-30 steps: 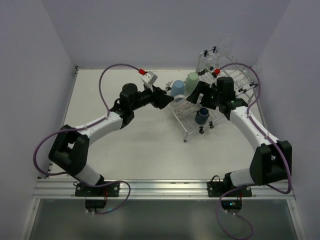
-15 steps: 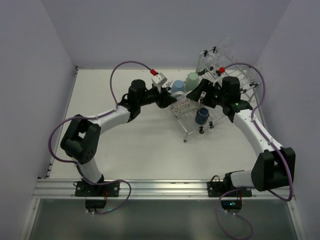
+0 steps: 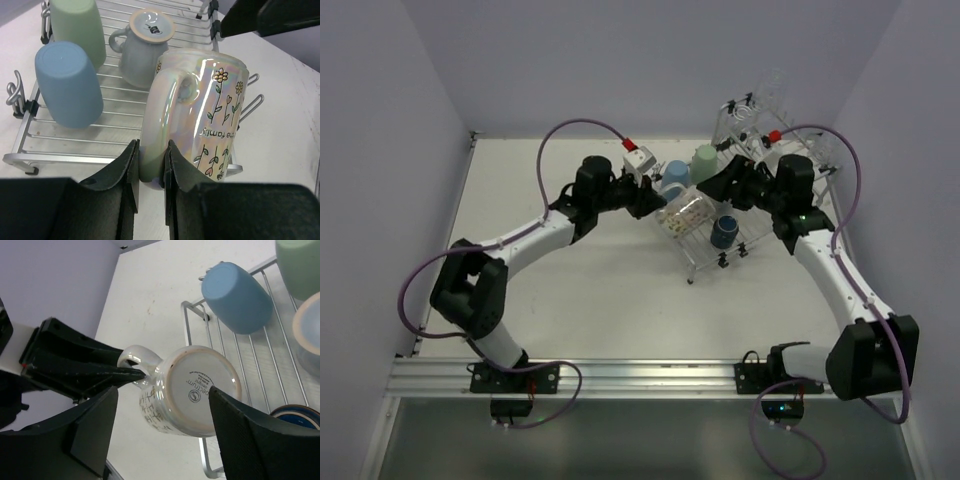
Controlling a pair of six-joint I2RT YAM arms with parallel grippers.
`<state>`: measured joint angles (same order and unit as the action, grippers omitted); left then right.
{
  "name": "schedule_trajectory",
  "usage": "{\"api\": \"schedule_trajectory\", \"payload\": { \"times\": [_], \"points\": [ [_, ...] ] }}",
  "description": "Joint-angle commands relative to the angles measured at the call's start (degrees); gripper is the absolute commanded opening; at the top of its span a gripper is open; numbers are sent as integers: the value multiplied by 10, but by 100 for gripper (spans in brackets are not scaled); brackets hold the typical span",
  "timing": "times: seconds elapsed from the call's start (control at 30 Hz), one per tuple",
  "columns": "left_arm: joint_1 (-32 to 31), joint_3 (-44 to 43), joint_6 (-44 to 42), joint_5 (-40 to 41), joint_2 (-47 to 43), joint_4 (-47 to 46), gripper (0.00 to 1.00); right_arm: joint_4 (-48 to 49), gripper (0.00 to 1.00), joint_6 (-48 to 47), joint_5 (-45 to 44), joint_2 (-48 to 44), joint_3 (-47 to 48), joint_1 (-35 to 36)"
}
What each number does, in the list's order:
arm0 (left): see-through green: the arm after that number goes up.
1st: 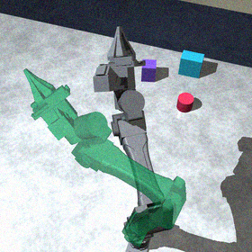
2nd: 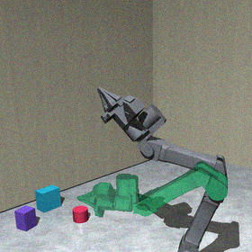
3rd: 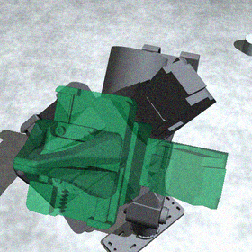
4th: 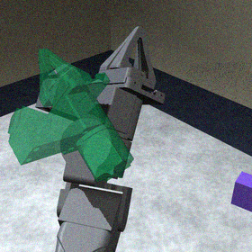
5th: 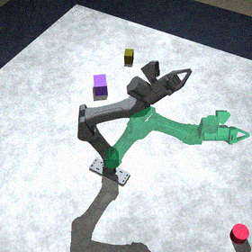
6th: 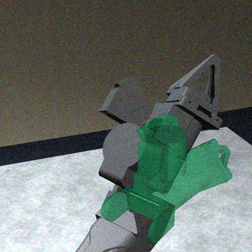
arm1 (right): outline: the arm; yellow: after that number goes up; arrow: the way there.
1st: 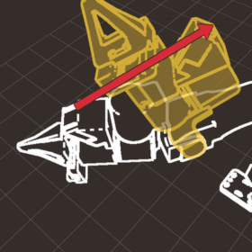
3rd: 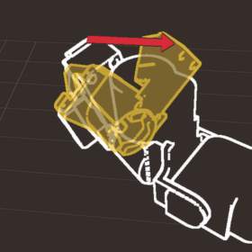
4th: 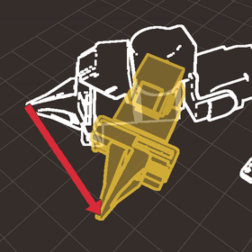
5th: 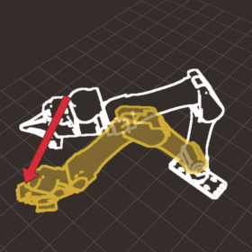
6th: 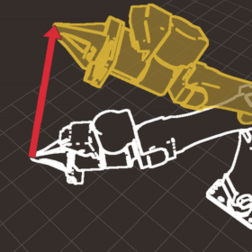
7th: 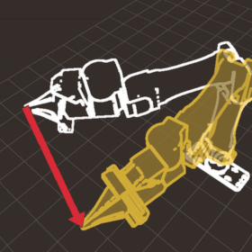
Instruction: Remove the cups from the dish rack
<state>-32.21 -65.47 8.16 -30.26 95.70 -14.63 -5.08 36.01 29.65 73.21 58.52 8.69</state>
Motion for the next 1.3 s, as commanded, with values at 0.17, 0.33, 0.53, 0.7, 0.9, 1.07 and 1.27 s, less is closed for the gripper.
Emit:
{"api": "schedule_trajectory", "payload": {
  "times": [0.17,0.33,0.53,0.7,0.9,1.07,1.27],
  "points": [
    [4,-184,-52,-58,-40,115,0,61,88,-82,107,-54,0,1],
    [3,-337,-139,-97,16,329,0,-2,83,-207,141,-78,66,1],
    [0,-403,-214,-79,25,447,0,-39,74,-305,225,-70,127,1],
    [-9,-376,-220,-77,5,464,0,-93,86,-366,253,-57,181,1],
    [-30,-357,-221,-74,-9,475,0,-239,78,-453,287,20,287,19],
    [-38,-334,-211,-80,-31,464,0,-262,75,-477,296,39,276,24],
    [-40,-309,-194,-84,-65,436,0,-256,68,-473,296,58,249,44]
  ]
}}
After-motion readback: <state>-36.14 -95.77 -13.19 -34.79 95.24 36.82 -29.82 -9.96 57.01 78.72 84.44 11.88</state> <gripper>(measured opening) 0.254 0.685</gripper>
